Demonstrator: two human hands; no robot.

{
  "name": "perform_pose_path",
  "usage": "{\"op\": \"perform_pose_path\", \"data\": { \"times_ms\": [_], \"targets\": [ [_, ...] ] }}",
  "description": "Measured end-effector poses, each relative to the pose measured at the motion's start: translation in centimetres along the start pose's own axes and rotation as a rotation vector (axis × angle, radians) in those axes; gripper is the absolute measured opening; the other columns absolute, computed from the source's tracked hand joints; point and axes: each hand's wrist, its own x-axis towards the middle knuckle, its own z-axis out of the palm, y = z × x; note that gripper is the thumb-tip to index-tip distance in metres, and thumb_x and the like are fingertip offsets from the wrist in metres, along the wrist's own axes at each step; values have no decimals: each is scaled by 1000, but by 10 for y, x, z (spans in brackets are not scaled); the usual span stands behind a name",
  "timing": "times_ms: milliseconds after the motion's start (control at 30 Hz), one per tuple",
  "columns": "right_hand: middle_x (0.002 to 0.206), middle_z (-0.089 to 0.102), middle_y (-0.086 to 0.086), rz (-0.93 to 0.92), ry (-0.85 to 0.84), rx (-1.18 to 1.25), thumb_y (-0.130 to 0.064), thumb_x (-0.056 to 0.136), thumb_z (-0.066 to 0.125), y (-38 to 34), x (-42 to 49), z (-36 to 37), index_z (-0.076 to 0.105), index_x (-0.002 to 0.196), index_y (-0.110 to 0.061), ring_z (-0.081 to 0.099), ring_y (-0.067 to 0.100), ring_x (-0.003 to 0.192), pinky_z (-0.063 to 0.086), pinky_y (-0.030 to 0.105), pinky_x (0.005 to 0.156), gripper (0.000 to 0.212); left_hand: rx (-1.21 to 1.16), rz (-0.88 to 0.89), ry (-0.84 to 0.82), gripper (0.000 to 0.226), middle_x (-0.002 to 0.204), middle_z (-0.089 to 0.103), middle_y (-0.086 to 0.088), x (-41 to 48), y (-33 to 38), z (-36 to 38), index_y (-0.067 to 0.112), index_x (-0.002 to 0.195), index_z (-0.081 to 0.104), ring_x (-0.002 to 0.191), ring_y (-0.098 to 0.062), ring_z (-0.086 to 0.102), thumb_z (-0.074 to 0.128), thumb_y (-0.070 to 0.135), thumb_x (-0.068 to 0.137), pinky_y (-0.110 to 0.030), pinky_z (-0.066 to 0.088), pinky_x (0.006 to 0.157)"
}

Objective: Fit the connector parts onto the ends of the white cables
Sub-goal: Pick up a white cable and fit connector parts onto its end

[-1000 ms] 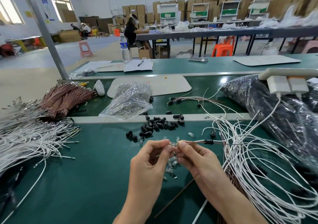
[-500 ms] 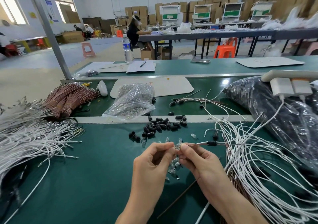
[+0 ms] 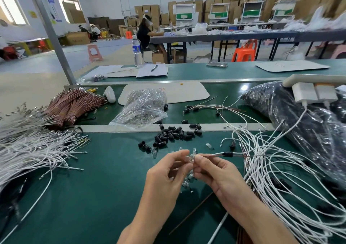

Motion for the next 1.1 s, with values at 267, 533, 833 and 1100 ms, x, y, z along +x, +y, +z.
{"op": "perform_pose_path", "data": {
  "times_ms": [267,533,833,1100],
  "targets": [
    [79,71,10,73,-35,-14,-24,67,79,0,0,-3,82,84,-10,68,11,70,57,20,65,22,228,155,6,23,98,72,22,0,-6,-2,47,103,67,89,-1,71,69,29,89,-12,53,78],
    [104,75,19,91,-54,196,-36,74,75,-4,1,-2,79,97,-2,74,16,80,59,20,67,41,175,96,133,17,91,75,17,2,-7,-6,24,106,73,85,-4,73,70,31,90,-19,56,76],
    [84,74,8,47,135,383,-27,82,69,-7,6,-10,82,90,-8,69,10,64,57,19,54,24,163,69,97,15,91,74,17,0,-9,-4,30,105,72,84,-6,72,70,31,91,-17,56,76],
    [84,71,11,69,21,135,-43,68,82,0,2,3,77,78,-13,67,15,65,58,25,58,32,183,131,53,15,94,73,20,-1,-6,2,38,104,68,85,-4,72,67,31,90,-14,55,75]
  ]
}}
